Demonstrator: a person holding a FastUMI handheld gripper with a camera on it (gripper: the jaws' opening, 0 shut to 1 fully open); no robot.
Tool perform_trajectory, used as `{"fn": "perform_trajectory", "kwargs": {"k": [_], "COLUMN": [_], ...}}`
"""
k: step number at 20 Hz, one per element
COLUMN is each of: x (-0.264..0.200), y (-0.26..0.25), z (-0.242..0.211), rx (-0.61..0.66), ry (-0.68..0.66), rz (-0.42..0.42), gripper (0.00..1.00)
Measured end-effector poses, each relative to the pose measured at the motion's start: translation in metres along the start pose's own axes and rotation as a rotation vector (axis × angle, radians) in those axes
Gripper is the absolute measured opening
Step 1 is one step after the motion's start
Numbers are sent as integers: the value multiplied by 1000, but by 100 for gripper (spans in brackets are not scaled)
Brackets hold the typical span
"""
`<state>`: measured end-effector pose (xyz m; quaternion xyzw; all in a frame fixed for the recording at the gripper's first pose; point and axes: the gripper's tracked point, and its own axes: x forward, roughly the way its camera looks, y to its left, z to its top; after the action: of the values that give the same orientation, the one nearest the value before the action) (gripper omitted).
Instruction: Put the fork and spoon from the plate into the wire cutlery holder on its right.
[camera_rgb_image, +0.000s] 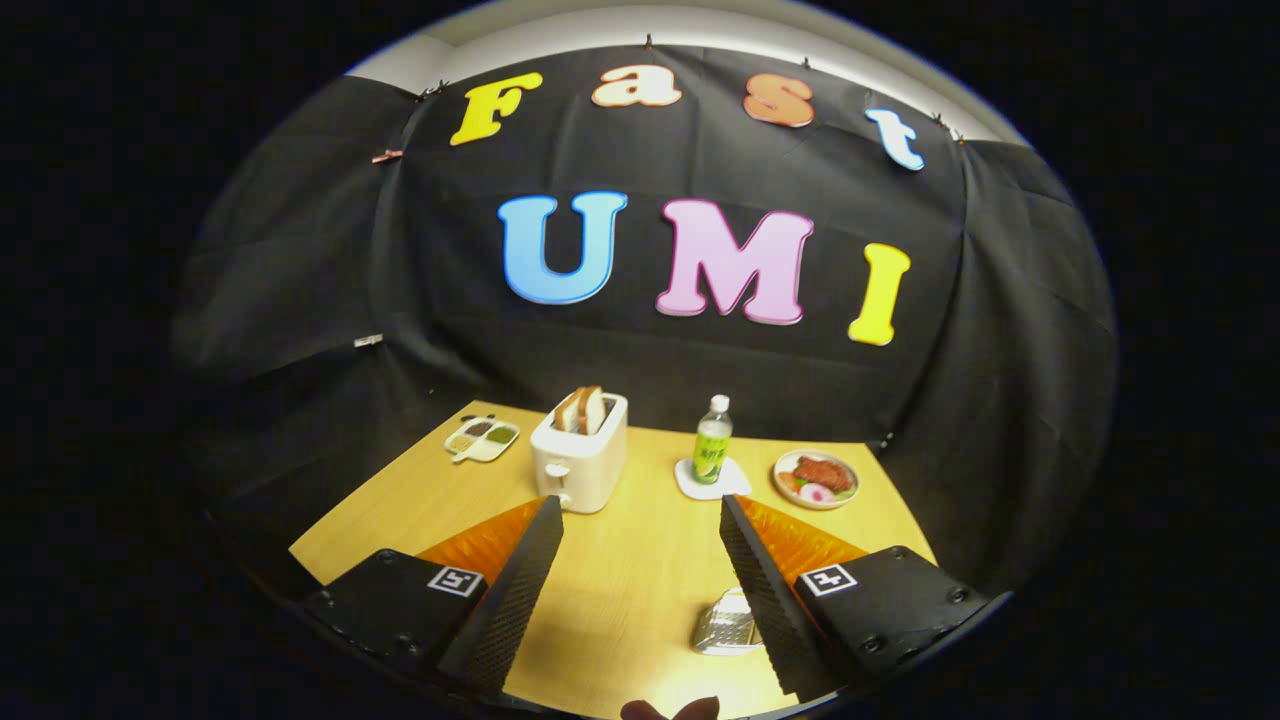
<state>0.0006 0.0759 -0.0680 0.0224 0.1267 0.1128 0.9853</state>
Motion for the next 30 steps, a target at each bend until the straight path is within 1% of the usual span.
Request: {"fn": "perform_trajectory", "kwargs": {"k": [4, 9, 14, 16, 18, 20, 21, 23, 25, 29, 30], "x": [15, 27, 32, 36, 42, 50, 53, 57, 60, 69, 72], "y": [45, 102, 145, 162, 176, 184, 187, 194, 197, 203, 203], "z": [-34, -92, -148, -169, -187, -209, -219, -237, -252, -271, -275], "rx": [39, 67, 22, 5, -15, -40, -50, -58, -67, -33, -28], "ry": [153, 409, 597, 653, 700, 750, 776, 823, 862, 911, 924], "rz": [129, 281, 362, 388, 401, 390, 380, 367, 348, 309, 296], "gripper": [99, 100, 97, 94, 91, 85, 79, 74, 70, 70, 67]}}
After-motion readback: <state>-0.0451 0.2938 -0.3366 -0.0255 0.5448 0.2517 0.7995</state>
